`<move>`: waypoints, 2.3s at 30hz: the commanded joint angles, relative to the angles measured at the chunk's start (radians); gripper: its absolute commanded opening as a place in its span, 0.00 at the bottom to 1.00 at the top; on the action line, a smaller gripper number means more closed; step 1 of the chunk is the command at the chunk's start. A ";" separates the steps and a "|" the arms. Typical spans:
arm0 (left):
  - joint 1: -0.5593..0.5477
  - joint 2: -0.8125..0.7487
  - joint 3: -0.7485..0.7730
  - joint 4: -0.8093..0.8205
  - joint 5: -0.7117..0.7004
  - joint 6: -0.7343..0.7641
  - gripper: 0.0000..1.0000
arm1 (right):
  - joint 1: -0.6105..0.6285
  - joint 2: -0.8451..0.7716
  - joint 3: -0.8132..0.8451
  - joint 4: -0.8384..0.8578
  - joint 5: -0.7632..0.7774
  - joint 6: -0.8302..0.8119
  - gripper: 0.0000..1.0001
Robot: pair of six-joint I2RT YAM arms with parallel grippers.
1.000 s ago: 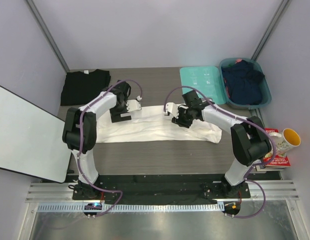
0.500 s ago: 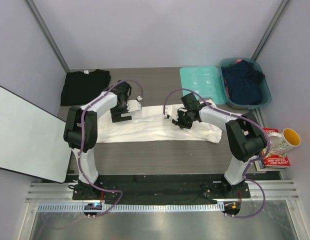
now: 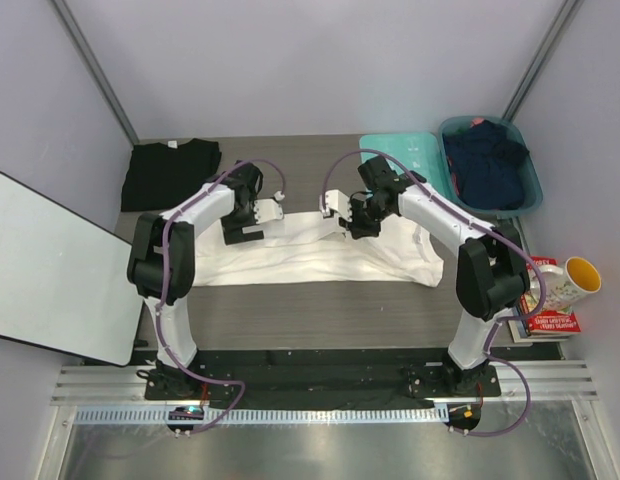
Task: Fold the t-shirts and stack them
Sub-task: Fold the tshirt
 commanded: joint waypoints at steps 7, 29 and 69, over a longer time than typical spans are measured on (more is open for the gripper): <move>-0.006 -0.003 0.010 0.003 0.002 0.002 1.00 | 0.029 0.051 0.000 -0.284 -0.062 -0.186 0.24; 0.009 0.014 0.058 -0.005 -0.015 0.059 1.00 | -0.199 0.079 0.006 0.155 0.162 0.082 0.30; 0.106 0.249 0.185 0.004 -0.074 0.192 0.06 | -0.439 0.359 0.424 0.177 0.111 0.545 0.30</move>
